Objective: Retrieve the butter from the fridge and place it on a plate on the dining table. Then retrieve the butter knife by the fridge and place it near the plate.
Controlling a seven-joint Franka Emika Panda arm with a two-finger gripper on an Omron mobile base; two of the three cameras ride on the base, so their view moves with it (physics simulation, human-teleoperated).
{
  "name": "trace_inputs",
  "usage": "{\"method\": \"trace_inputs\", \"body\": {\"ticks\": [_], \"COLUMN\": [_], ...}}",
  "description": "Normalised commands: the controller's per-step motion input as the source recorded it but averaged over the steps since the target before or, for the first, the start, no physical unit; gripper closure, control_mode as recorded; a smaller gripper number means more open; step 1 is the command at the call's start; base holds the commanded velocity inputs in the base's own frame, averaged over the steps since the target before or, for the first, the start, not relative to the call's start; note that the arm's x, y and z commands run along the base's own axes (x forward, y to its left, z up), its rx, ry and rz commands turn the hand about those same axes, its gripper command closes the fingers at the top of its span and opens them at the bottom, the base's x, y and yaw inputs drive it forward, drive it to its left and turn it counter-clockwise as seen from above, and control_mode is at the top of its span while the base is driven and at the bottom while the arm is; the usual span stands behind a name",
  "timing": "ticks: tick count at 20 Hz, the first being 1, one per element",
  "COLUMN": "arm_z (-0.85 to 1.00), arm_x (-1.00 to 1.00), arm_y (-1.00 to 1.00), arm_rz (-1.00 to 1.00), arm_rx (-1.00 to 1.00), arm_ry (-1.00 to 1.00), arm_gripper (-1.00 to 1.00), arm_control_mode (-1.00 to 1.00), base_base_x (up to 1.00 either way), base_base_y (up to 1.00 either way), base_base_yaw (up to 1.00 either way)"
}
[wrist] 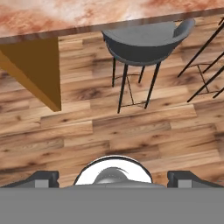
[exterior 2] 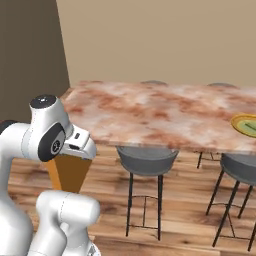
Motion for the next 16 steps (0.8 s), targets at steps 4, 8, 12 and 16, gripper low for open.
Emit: {"method": "trace_inputs", "body": {"ticks": [4,8,12,16], "arm_z": [0.00,0.00,0.00,0.00], "arm_x": [0.00,0.00,0.00,0.00], "arm_y": [0.00,0.00,0.00,0.00], "arm_rz": [0.00,0.00,0.00,0.00], "arm_rx": [0.00,0.00,0.00,0.00], "arm_ry": [0.00,0.00,0.00,0.00], "arm_gripper": [-1.00,-1.00,-1.00,-1.00], "arm_control_mode": [1.00,1.00,1.00,1.00], "base_base_x": [-0.17,-0.03,0.00,0.00], "base_base_y": [1.00,1.00,1.00,1.00], "base_base_yaw": [0.00,0.00,0.00,0.00]}}
